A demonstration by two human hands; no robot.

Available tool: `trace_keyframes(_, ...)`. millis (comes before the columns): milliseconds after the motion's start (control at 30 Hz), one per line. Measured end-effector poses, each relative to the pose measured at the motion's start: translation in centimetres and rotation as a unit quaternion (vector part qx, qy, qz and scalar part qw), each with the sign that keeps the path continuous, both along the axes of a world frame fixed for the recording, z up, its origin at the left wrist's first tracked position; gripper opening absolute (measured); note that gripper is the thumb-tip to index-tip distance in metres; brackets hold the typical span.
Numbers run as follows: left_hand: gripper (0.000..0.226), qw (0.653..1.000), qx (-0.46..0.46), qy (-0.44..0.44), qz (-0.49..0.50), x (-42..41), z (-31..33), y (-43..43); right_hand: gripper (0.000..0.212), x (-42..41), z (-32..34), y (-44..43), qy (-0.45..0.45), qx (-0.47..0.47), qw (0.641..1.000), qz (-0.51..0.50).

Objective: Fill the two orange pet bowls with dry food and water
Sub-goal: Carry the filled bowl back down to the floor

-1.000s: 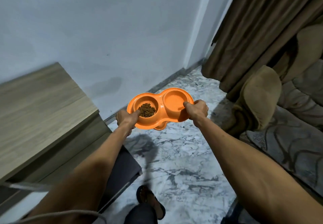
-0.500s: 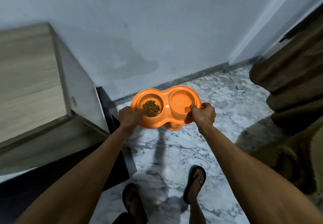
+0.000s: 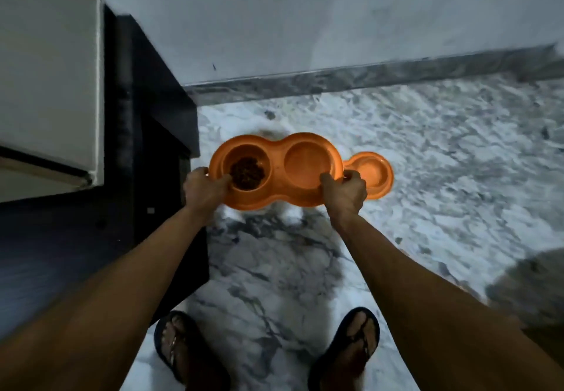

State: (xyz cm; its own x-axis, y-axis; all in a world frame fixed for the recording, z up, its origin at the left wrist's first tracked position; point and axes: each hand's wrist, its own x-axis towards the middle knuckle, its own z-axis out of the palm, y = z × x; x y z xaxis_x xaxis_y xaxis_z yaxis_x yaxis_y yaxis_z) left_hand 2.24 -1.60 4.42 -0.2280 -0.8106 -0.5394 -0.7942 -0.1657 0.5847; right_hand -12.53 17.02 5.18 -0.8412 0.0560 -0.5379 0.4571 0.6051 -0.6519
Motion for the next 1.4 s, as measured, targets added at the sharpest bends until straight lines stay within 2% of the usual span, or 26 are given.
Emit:
trace_keyframes(133,0.025,0.999,0.007,-0.025,0.036,0.6,-8.2,-0.8,0.072,0.7,-8.5,-0.7,-0.019,-0.007,1.000,0.010)
trace_keyframes(200,0.026,0.998,0.005,-0.029,0.053,0.8,-12.0,-1.1,0.071,0.8,-12.5,-1.1,-0.020,0.001,1.000,0.020)
trace_keyframes(333,0.030,0.995,0.021,-0.056,0.084,1.6,-17.9,-1.1,0.040,1.1,-18.7,-1.6,-0.040,0.011,0.999,0.020)
trace_keyframes(400,0.027,0.993,0.027,-0.058,0.094,1.8,-19.7,-1.2,0.035,1.3,-20.4,-1.9,-0.046,0.016,0.999,0.021)
trace_keyframes(533,0.029,0.993,0.040,-0.068,0.087,1.8,-22.0,-1.6,0.059,1.7,-23.0,-2.7,-0.051,0.032,0.998,0.037)
trace_keyframes(633,0.026,0.992,0.041,-0.073,0.096,1.8,-22.9,-1.7,0.065,1.9,-24.1,-3.0,-0.061,0.034,0.997,0.042)
trace_keyframes(733,0.016,0.991,0.041,-0.079,0.095,1.6,-22.7,-1.4,0.061,2.1,-24.8,-3.0,-0.064,0.044,0.996,0.035)
trace_keyframes(967,0.016,0.991,0.049,-0.073,0.104,1.6,-23.0,-1.0,0.058,2.2,-25.7,-3.3,-0.061,0.068,0.995,0.043)
trace_keyframes(1067,0.029,0.989,0.065,-0.073,0.113,1.6,-23.1,-0.8,0.054,2.1,-25.5,-3.1,-0.064,0.067,0.994,0.051)
trace_keyframes(1100,0.023,0.988,0.067,-0.079,0.112,1.5,-22.7,-0.7,0.054,2.0,-25.3,-3.0,-0.066,0.061,0.995,0.050)
trace_keyframes(1133,0.018,0.988,0.061,-0.095,0.102,1.2,-22.5,-0.5,0.056,1.8,-24.8,-2.8,-0.065,0.055,0.995,0.046)
trace_keyframes(1233,0.051,0.983,0.007,-0.153,0.098,-0.9,-20.8,0.5,0.054,0.9,-23.4,-2.0,-0.036,0.049,0.998,0.030)
trace_keyframes(1300,0.059,0.984,-0.027,-0.140,0.105,-3.1,-19.4,1.9,0.044,-0.3,-22.3,-0.9,-0.009,0.053,0.998,0.033)
trace_keyframes(1400,0.050,0.990,-0.089,-0.082,0.068,-6.6,-17.9,5.1,0.033,-2.8,-20.8,1.1,0.017,0.095,0.994,0.044)
